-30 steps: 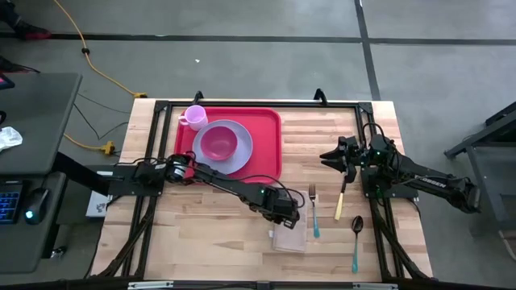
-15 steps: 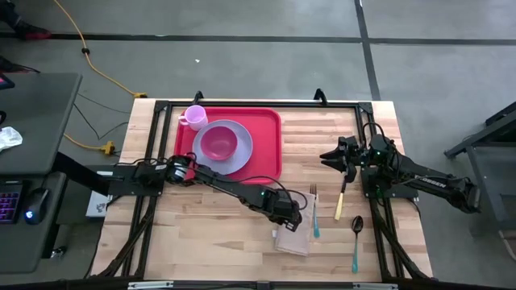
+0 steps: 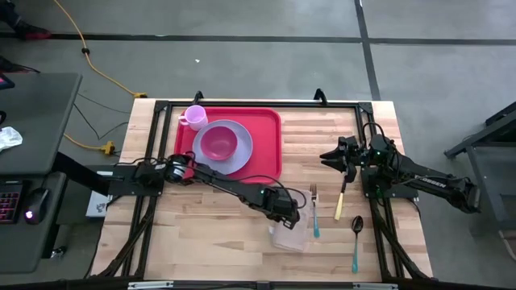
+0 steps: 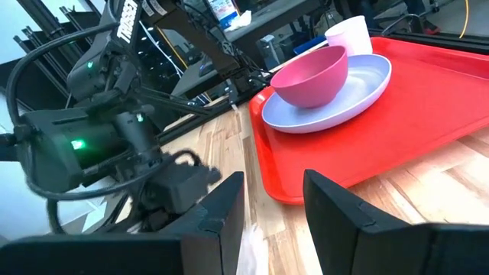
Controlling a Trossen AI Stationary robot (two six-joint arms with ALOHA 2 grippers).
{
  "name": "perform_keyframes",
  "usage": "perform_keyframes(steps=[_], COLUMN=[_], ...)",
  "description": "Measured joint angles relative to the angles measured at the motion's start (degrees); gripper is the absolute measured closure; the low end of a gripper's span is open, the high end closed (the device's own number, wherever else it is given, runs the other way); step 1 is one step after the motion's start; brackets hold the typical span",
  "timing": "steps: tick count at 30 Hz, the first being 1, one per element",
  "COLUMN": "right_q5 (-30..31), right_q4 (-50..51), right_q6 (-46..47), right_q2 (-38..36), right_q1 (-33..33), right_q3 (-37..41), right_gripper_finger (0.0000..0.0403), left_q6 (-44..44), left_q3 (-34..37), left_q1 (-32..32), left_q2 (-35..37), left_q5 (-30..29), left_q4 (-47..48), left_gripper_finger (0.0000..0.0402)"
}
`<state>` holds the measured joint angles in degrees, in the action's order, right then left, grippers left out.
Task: Set up tray
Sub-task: Put the brown napkin beside the blue plate on the red tray
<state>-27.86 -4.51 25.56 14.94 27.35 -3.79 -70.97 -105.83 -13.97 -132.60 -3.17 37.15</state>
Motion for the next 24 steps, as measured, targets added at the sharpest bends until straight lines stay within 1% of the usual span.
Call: perform_keyframes(steps=[5,10,16,19,24], right_q5=[0.02,0.02,0.02,0.08,0.44], right_q4=[0.0,0.05,0.09,0.12,0.13], right_q6=[-0.02,-0.04,-0.17,-0.48,-0.5], right_q2=[0.0,0.0,0.0,-0.01,-0.02], right_q1=[0.02,0.01,0.0,0.02,0.02], right_q3=[0.0,0.0,0.0,0.0,0.0], right_gripper_finger=[0.0289,0.0289,0.0289,0.0289,0.0289], left_q6=[-0.21,-0.19,0.39,1.65,3.81], left_q3=[0.07,0.01,-0.08,-0.13,-0.19], left_q1=[0.13,0.04,0.12,0.56,2.23], left_q2=[2.49,4.79,7.71,8.46,8.66], left_q5=[-2.09,-3.18,-6.38,-7.74,-7.82], left_q4=[3.08,3.14,4.89,5.39,7.38], left_gripper_finger=[0.0392,0.0392,0.0392,0.0392,0.0392])
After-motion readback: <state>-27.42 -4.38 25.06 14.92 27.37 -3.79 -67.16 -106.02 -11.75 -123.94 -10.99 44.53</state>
